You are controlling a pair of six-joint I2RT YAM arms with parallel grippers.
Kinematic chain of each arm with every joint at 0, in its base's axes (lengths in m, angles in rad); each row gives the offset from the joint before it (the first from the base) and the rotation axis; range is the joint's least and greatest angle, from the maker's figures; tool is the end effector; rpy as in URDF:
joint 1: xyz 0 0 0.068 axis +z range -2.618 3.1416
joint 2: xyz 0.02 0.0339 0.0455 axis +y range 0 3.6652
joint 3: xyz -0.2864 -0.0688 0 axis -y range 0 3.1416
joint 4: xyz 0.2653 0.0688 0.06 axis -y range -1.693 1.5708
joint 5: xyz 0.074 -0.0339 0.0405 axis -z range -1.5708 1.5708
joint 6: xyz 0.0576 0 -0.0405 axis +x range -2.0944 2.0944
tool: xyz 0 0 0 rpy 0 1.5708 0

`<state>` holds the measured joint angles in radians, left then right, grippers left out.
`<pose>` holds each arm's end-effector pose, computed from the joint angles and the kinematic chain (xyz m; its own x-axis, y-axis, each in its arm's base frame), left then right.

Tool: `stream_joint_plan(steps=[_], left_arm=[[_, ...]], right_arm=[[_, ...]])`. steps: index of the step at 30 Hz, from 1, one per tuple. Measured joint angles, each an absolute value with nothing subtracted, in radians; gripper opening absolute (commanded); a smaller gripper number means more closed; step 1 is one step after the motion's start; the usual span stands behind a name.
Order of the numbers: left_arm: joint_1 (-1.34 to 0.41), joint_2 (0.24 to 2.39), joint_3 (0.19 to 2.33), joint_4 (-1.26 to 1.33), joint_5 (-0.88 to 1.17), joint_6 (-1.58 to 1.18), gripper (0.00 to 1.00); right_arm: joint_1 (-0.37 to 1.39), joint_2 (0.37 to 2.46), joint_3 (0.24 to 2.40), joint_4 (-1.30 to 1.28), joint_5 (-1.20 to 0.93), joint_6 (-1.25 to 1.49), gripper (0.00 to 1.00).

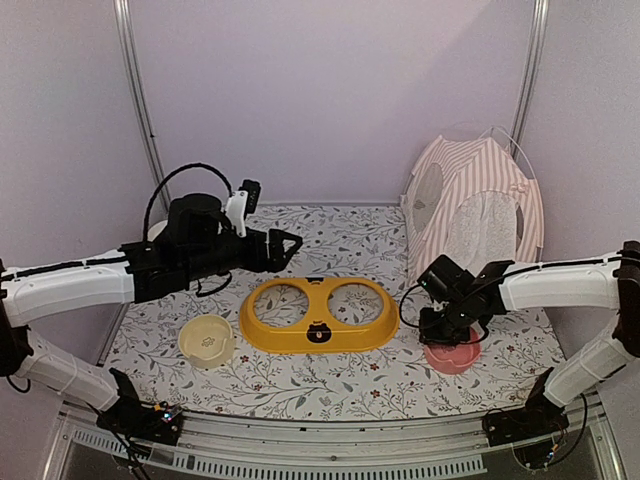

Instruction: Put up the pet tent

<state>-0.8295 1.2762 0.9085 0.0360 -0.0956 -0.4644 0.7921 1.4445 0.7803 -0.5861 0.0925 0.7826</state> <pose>0.2270 -0.2398 0.3054 -0.4982 -0.1161 -0.8593 0.5035 0.7681 -0.3957 0.1943 0.1893 0.1567 -0.9580 0.0287 -0.2852 -0.0181 0.9870 0.1600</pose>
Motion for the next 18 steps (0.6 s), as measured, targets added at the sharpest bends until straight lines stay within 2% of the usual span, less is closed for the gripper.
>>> stream_joint_plan(steps=[5, 12, 18], left_arm=[[-0.823, 1.244, 0.895, 0.017, -0.125, -0.465, 0.99], [-0.809, 1.204, 0.883, 0.007, -0.148, -0.468, 0.99], [-0.801, 1.203, 0.883, 0.001, -0.15, -0.475, 1.0]], right_arm=[[0.798, 1.485, 0.805, -0.584, 0.101, 0.789, 0.2], [0.799, 1.488, 0.812, -0.603, 0.111, 0.794, 0.0], [0.801, 1.487, 0.86, -0.653, 0.165, 0.786, 0.0]])
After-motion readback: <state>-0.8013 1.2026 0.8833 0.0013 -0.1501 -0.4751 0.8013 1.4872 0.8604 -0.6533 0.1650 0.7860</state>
